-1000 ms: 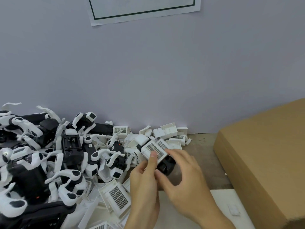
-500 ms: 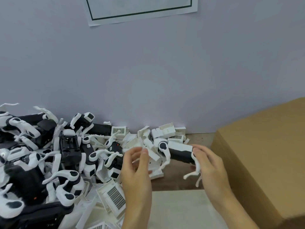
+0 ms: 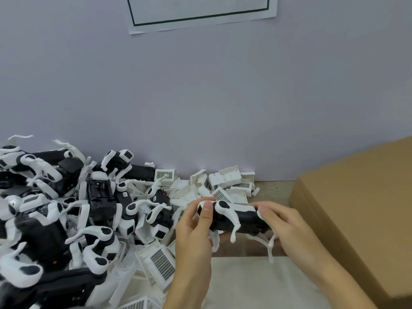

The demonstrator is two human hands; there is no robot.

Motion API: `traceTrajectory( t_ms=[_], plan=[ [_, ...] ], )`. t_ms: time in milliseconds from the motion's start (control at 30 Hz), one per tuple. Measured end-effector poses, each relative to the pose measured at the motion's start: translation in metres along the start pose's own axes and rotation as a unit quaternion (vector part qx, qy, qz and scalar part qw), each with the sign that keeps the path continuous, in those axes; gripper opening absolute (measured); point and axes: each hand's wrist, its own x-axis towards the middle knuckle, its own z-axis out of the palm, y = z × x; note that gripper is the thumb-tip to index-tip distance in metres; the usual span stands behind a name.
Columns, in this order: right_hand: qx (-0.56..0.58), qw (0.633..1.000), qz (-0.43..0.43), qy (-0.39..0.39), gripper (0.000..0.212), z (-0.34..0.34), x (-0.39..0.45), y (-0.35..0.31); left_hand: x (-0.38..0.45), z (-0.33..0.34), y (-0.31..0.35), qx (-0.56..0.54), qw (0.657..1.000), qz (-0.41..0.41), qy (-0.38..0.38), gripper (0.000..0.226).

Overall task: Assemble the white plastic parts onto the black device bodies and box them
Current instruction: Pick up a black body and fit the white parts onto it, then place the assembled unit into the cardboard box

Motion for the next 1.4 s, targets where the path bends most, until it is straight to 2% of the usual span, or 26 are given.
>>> traceTrajectory(
  t_ms=[100, 167, 300, 400, 433, 500, 600, 700, 833, 867, 933, 1000, 1100, 1167, 1233, 1267, 1400],
  plan=[
    [-0.137, 0.989, -0.028, -0.057, 0.013, -0.010, -0.004, -0.010, 0.002, 0.000, -0.002, 0.007, 1.000, -0.004, 0.002, 0.024],
    [-0.225, 0.969, -0.015, -0.097, 0.011, -0.015, -0.005, -0.017, 0.001, 0.000, -0.003, 0.009, 1.000, -0.011, -0.003, 0.021],
    [-0.287, 0.941, 0.069, -0.166, 0.017, -0.029, -0.011, -0.032, 0.000, 0.002, -0.002, -0.007, 0.998, -0.061, -0.006, 0.046],
    [-0.306, 0.927, 0.110, -0.187, 0.024, -0.039, -0.013, -0.032, -0.002, 0.004, 0.000, -0.098, 0.987, -0.127, -0.018, 0.053],
    [-0.291, 0.933, 0.108, -0.182, 0.024, -0.041, -0.013, -0.031, -0.002, 0.004, 0.001, -0.134, 0.981, -0.134, -0.024, 0.054],
    [-0.182, 0.964, 0.105, -0.164, 0.017, -0.040, -0.012, -0.028, -0.001, 0.005, 0.002, -0.190, 0.973, -0.127, -0.039, 0.058],
    [0.007, 0.984, 0.119, -0.134, 0.029, -0.034, -0.013, -0.030, 0.000, 0.006, 0.003, -0.237, 0.964, -0.110, -0.046, 0.061],
    [0.089, 0.984, 0.128, -0.087, 0.040, -0.037, -0.013, -0.030, 0.003, 0.006, -0.002, -0.206, 0.974, -0.094, -0.018, 0.057],
    [0.178, 0.977, 0.112, 0.023, 0.026, -0.062, -0.015, -0.030, 0.004, 0.007, -0.008, -0.168, 0.980, -0.109, -0.004, 0.054],
    [0.244, 0.961, 0.103, 0.072, 0.029, -0.072, -0.014, -0.031, 0.004, 0.009, -0.008, -0.164, 0.980, -0.111, -0.005, 0.054],
    [0.381, 0.901, 0.081, 0.192, 0.030, -0.094, -0.012, -0.036, 0.002, 0.010, -0.006, -0.155, 0.981, -0.112, -0.011, 0.054],
    [0.434, 0.851, 0.043, 0.292, 0.029, -0.119, -0.009, -0.041, 0.000, 0.011, -0.004, -0.151, 0.982, -0.110, -0.018, 0.053],
    [0.461, 0.807, -0.009, 0.369, 0.038, -0.151, -0.006, -0.044, -0.001, 0.011, -0.001, -0.136, 0.985, -0.106, -0.011, 0.048],
    [0.484, 0.793, -0.024, 0.369, 0.049, -0.161, -0.007, -0.042, -0.002, 0.013, 0.000, -0.121, 0.987, -0.109, -0.014, 0.045],
    [0.481, 0.804, -0.015, 0.350, 0.062, -0.160, -0.006, -0.040, -0.003, 0.015, 0.000, -0.098, 0.988, -0.113, -0.022, 0.043],
    [0.464, 0.819, -0.005, 0.338, 0.062, -0.154, -0.005, -0.041, -0.003, 0.015, -0.001, -0.080, 0.990, -0.115, -0.024, 0.040],
    [0.279, 0.922, 0.056, 0.264, 0.030, -0.105, 0.007, -0.048, -0.001, 0.017, -0.014, 0.043, 0.992, -0.111, -0.048, 0.021]
  ],
)
